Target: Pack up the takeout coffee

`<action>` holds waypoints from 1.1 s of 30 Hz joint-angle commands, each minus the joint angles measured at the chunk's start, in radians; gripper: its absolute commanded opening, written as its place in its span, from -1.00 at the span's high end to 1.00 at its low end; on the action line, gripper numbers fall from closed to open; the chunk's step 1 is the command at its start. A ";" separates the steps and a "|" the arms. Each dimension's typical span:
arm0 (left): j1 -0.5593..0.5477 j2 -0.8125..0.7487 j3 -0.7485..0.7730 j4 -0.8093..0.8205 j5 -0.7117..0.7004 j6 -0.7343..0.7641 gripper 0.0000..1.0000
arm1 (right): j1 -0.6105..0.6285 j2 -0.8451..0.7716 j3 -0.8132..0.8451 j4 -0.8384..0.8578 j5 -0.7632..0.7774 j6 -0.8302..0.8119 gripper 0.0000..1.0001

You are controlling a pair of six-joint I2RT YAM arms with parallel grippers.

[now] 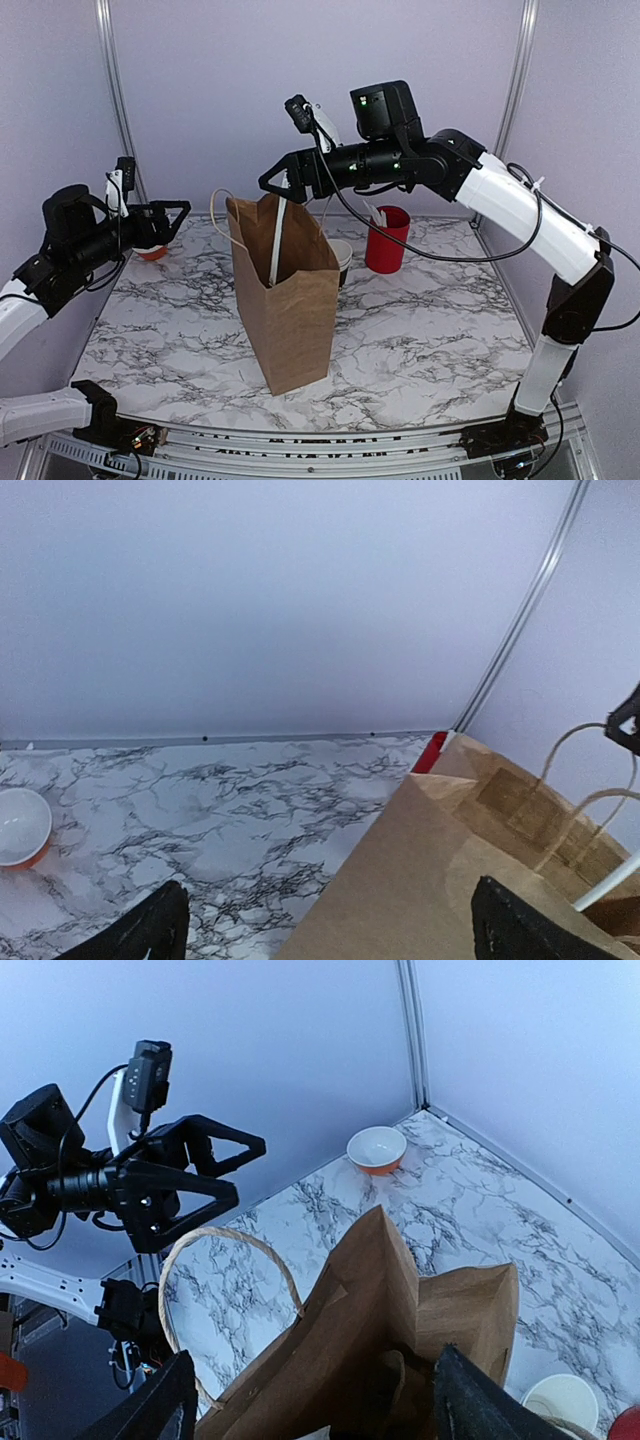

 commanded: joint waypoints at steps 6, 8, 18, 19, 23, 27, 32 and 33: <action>-0.059 -0.065 0.095 0.076 0.300 0.077 -0.98 | -0.041 -0.041 0.041 0.003 -0.183 0.032 -0.70; -0.117 -0.065 0.123 0.072 0.283 0.107 -0.98 | -0.041 -0.042 0.046 0.004 -0.186 0.037 -0.71; -0.440 0.037 0.259 0.011 0.078 0.269 -0.87 | -0.042 -0.054 0.032 0.020 -0.180 0.074 -0.71; -0.458 0.051 0.265 0.010 0.060 0.280 -0.84 | -0.043 -0.056 0.031 0.023 -0.178 0.078 -0.71; -0.524 0.100 0.279 0.018 -0.025 0.316 -0.74 | -0.043 -0.065 0.021 0.040 -0.172 0.090 -0.71; -0.579 0.141 0.272 0.056 -0.103 0.342 -0.69 | -0.043 -0.079 0.004 0.069 -0.173 0.109 -0.72; -0.629 0.189 0.283 0.098 -0.136 0.365 -0.64 | -0.043 -0.081 -0.003 0.097 -0.185 0.123 -0.72; -0.635 0.200 0.287 0.101 -0.144 0.368 -0.62 | -0.043 -0.079 -0.003 0.101 -0.188 0.126 -0.72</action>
